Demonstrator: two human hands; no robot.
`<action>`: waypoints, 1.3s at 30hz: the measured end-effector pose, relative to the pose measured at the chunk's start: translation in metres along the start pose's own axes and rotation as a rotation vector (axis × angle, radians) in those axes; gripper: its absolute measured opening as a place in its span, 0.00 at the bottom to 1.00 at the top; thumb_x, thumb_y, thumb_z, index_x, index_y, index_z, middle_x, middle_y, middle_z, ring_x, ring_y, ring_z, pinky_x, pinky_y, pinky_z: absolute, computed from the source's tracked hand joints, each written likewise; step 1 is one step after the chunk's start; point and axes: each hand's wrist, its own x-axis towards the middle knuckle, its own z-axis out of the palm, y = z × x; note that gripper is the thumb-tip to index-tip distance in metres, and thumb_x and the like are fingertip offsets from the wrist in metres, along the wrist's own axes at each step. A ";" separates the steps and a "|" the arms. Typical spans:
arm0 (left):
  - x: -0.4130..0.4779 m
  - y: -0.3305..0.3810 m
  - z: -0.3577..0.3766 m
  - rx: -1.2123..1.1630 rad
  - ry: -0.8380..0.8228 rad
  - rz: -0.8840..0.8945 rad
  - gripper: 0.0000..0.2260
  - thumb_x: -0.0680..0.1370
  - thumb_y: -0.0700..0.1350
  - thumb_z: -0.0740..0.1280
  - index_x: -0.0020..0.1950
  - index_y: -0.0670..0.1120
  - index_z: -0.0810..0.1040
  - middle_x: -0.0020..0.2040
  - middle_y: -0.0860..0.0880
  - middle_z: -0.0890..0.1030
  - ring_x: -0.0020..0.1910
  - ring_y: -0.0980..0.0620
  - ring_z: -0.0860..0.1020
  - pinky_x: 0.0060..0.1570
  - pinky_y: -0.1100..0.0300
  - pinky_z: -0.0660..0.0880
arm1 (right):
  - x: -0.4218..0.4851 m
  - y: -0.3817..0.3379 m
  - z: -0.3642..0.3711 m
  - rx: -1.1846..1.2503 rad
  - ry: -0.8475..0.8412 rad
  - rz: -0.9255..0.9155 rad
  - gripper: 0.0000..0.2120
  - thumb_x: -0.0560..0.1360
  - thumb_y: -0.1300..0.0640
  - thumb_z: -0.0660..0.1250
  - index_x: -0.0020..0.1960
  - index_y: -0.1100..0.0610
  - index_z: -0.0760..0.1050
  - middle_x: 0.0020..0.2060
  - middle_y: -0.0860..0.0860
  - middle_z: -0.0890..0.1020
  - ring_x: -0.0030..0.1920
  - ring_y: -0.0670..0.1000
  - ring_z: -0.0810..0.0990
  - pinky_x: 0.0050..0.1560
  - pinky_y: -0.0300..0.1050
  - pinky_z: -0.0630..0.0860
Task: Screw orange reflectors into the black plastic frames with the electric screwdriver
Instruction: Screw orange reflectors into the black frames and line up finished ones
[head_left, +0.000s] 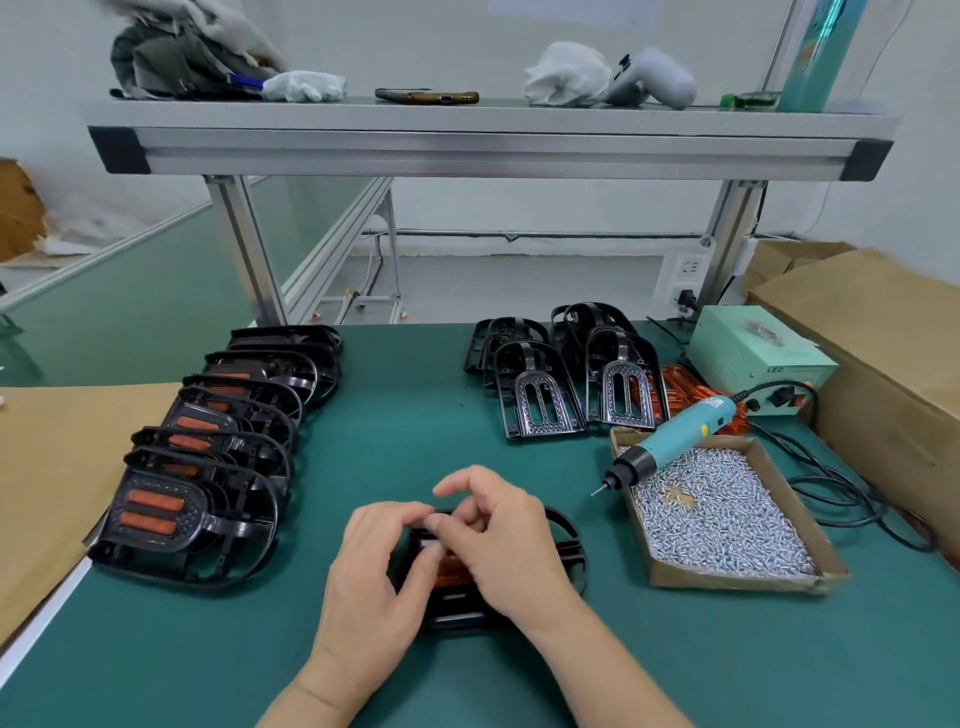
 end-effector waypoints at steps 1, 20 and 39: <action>0.000 0.000 0.000 -0.012 0.008 -0.004 0.09 0.76 0.51 0.67 0.53 0.50 0.79 0.51 0.60 0.79 0.54 0.53 0.78 0.56 0.68 0.70 | 0.003 0.001 0.000 0.040 -0.029 0.030 0.10 0.72 0.56 0.76 0.51 0.50 0.77 0.31 0.51 0.80 0.30 0.45 0.74 0.37 0.39 0.73; 0.001 -0.008 0.001 -0.205 0.024 -0.165 0.05 0.70 0.48 0.73 0.42 0.58 0.85 0.44 0.58 0.85 0.50 0.53 0.82 0.53 0.65 0.74 | 0.015 0.005 0.002 -0.203 -0.125 -0.123 0.07 0.78 0.51 0.68 0.54 0.49 0.75 0.30 0.49 0.82 0.32 0.46 0.79 0.45 0.43 0.77; 0.002 -0.013 0.000 -0.298 -0.019 -0.314 0.04 0.69 0.49 0.75 0.42 0.54 0.85 0.45 0.50 0.85 0.46 0.52 0.83 0.50 0.62 0.78 | 0.008 0.004 0.000 -0.237 -0.041 -0.193 0.04 0.80 0.50 0.64 0.53 0.48 0.76 0.29 0.44 0.77 0.33 0.43 0.74 0.41 0.42 0.72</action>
